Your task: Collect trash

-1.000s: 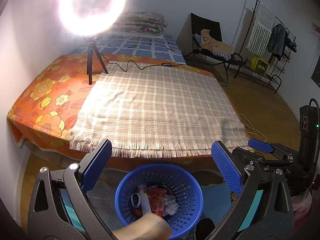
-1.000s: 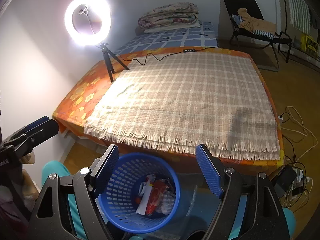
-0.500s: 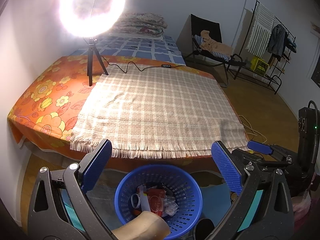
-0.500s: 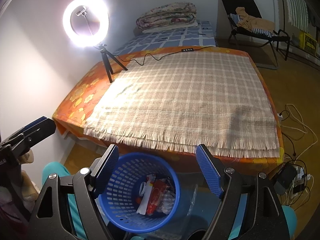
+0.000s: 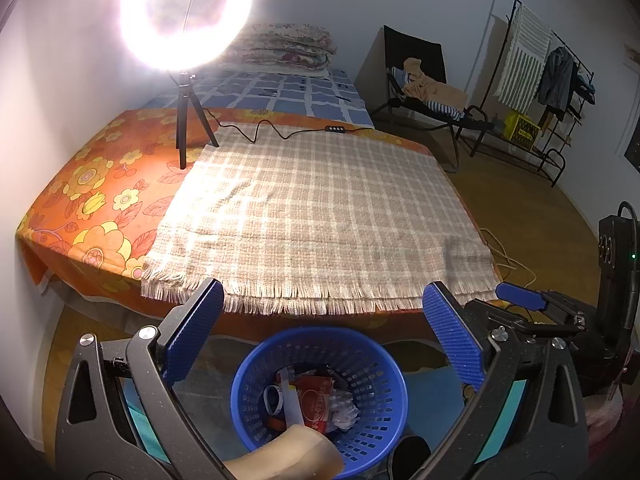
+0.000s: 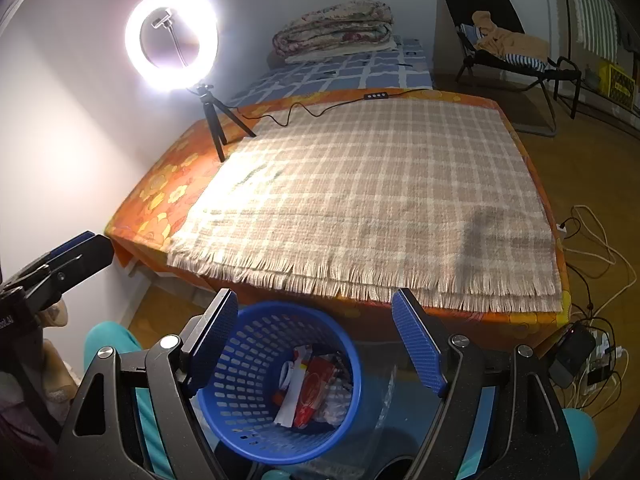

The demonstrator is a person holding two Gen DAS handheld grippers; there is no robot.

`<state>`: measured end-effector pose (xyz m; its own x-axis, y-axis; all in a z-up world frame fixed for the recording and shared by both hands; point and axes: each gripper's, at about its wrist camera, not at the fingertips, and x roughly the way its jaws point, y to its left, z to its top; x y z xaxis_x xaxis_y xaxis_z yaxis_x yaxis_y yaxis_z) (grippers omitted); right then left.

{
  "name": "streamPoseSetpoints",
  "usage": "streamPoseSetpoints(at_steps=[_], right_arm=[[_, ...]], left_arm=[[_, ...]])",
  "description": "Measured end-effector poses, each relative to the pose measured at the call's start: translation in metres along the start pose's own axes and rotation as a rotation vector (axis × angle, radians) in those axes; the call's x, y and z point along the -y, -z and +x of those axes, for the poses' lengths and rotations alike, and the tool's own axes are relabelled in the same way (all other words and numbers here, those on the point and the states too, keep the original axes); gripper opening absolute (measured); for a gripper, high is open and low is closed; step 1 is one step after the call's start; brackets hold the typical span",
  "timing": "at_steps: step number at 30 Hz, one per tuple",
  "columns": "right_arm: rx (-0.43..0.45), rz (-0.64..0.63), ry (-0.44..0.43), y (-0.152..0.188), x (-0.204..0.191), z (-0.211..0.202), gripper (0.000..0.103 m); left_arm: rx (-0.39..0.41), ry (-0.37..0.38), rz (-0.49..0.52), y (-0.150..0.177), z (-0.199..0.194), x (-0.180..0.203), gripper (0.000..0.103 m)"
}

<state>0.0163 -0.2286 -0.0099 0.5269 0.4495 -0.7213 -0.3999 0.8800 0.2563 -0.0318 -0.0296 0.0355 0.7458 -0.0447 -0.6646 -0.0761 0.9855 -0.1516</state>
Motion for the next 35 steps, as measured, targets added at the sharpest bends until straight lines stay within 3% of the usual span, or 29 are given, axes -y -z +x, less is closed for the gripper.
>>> streamPoseSetpoints(at_steps=[20,35], right_arm=[[-0.011,0.008,0.006,0.004,-0.004,0.003,0.079],[-0.039,0.02,0.017,0.006,-0.006,0.013,0.079]], left_arm=[[-0.018,-0.056,0.03,0.011,0.01,-0.003,0.102],[-0.04,-0.033,0.003,0.018,0.024,-0.012,0.102]])
